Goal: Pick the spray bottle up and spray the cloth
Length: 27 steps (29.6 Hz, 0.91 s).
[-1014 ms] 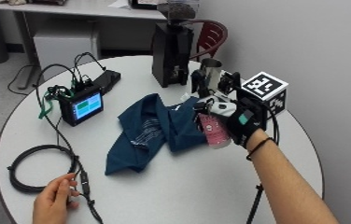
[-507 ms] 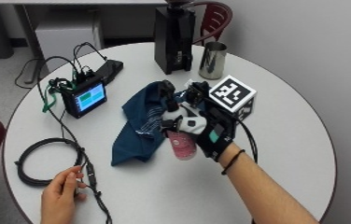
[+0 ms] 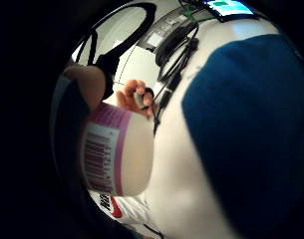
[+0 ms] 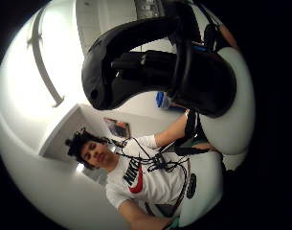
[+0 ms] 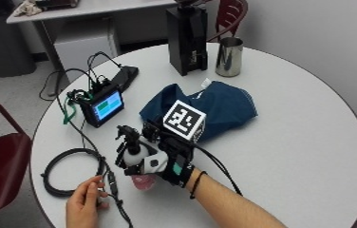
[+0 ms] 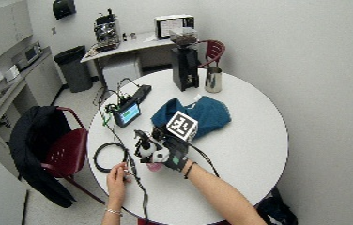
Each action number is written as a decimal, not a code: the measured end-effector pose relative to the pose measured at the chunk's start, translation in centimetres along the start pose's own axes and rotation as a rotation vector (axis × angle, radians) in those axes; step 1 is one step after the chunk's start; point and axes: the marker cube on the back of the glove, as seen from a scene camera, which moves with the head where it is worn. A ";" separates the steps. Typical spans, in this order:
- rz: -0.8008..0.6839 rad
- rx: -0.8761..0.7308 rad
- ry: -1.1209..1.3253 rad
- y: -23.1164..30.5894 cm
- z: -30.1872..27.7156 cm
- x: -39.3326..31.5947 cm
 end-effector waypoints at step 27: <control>0.034 0.063 0.144 8.2 -4.4 1.5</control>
